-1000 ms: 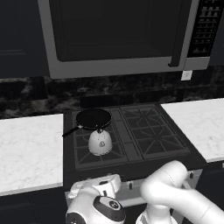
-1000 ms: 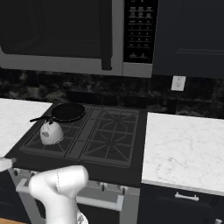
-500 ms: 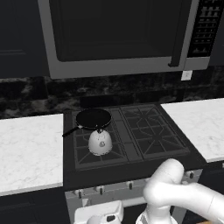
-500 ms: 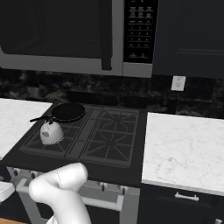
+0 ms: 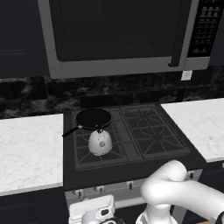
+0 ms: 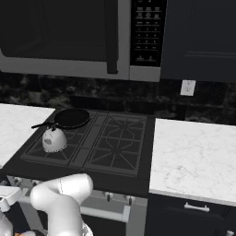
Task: Pick the kettle from the counter and place it on a stove burner. Then turn the burner on.
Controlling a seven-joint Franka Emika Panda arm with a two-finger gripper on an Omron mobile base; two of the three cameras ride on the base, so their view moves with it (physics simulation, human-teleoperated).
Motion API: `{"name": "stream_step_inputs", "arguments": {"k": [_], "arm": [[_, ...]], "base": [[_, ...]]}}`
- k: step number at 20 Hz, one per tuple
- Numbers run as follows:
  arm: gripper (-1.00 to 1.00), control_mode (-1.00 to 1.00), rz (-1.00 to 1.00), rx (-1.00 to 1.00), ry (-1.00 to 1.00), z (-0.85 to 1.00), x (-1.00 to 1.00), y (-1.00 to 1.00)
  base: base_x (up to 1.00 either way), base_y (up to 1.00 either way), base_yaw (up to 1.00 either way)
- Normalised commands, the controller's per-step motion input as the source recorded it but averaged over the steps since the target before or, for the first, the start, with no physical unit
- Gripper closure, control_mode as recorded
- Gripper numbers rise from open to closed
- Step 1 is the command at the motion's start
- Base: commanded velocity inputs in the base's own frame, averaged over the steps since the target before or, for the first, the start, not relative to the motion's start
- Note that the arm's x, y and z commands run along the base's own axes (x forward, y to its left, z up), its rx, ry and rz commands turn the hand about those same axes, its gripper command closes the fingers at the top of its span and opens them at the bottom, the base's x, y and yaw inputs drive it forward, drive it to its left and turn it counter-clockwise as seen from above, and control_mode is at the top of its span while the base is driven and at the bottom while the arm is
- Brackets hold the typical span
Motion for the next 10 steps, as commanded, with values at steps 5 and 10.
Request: {"name": "stream_step_inputs", "arguments": {"k": [5, 10], "arm": [[-1.0, -1.0, 0.0, 0.08, 0.0, -0.51, 0.0, 0.49], [-1.0, -1.0, 0.0, 0.07, 0.0, -0.4, 0.12, 0.26]], "base": [[0.0, 0.0, 0.0], [0.0, 0.0, 0.0]]}}
